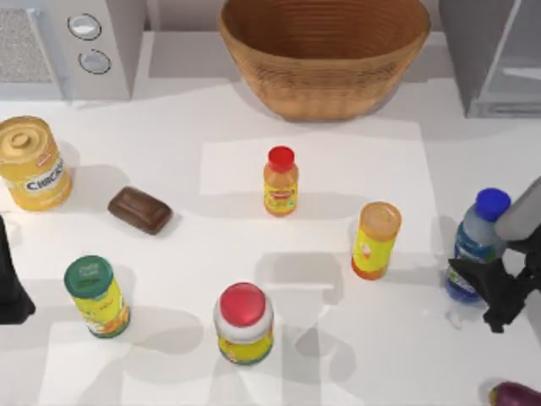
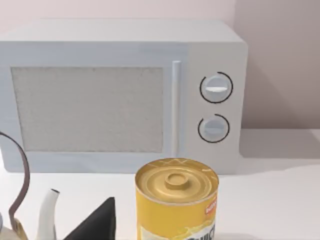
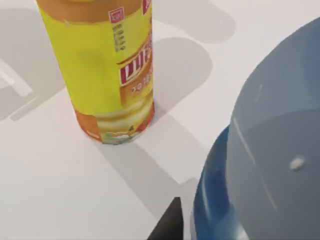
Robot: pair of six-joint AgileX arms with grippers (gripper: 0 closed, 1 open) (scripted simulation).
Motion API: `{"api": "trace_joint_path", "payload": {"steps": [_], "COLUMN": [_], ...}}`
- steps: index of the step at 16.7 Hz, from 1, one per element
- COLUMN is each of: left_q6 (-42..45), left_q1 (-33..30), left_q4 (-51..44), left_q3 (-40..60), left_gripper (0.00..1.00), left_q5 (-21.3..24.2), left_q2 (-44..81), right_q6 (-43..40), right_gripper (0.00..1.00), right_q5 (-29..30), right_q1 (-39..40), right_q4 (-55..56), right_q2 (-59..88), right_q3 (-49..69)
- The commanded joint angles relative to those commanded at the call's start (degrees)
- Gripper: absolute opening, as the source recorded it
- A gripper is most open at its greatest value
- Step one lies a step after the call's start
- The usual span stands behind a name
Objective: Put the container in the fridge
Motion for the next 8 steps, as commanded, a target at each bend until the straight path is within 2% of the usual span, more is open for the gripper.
{"api": "trace_joint_path", "payload": {"steps": [2,8], "left_q6": [0.0,0.0], "left_q1": [0.0,0.0], "left_q4": [0.0,0.0], "left_q3": [0.0,0.0], "left_gripper": [1.0,1.0], "left_q5": [0.0,0.0], "left_q2": [0.0,0.0], "right_q6": [0.0,0.0], "right_gripper": [0.03,0.01], "right_q5": [0.0,0.0], "right_q1": [0.0,0.0], "right_q4": [0.0,0.0], "right_q2": [0.0,0.0], "right_q3": [0.0,0.0]}}
